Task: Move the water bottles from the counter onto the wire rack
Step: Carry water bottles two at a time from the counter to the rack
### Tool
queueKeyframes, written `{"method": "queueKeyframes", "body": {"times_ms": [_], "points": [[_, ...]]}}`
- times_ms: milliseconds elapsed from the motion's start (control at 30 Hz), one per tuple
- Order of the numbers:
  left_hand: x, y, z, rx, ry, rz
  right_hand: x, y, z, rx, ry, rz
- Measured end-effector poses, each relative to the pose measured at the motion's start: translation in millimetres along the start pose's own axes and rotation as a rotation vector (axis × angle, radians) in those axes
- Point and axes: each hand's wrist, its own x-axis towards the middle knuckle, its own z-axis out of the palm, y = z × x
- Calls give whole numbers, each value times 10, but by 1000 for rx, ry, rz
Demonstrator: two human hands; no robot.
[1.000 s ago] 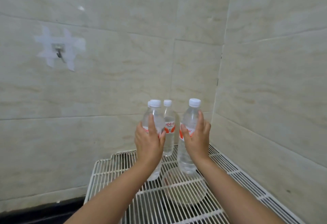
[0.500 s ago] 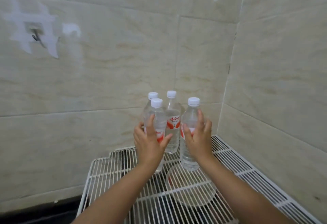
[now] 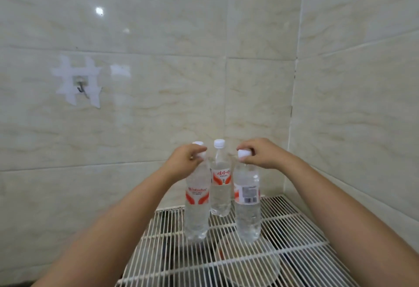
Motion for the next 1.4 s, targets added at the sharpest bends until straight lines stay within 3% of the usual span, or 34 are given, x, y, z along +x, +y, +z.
{"method": "queueKeyframes", "body": {"times_ms": [167,267,333,467,567,900,1033,1233,1400], "points": [[-77,107,37,138,220,-226,-55,-166,101,-209,191,149],[-148,100,43,107,286,-316,-95,-197,141,-246,196,141],[-216,114,29,66,228,-283,-135,-172,111,-205,159,130],[-370,98,-96,-297,11,-204,-212,-76,61,-59,61,45],[-389,-23,-192,-282,-77,-196,-230,-60,86,-11,61,-7],[-453,22,-23,-196,257,-191,-255,-88,243,6,204,47],[-483,44,-53,-132,252,-219,-249,-25,259,33,218,47],[-418,279,-12,174,237,-167,-202,78,194,64,266,97],[-76,479,169,182,228,-152,-90,268,91,56,270,128]]}}
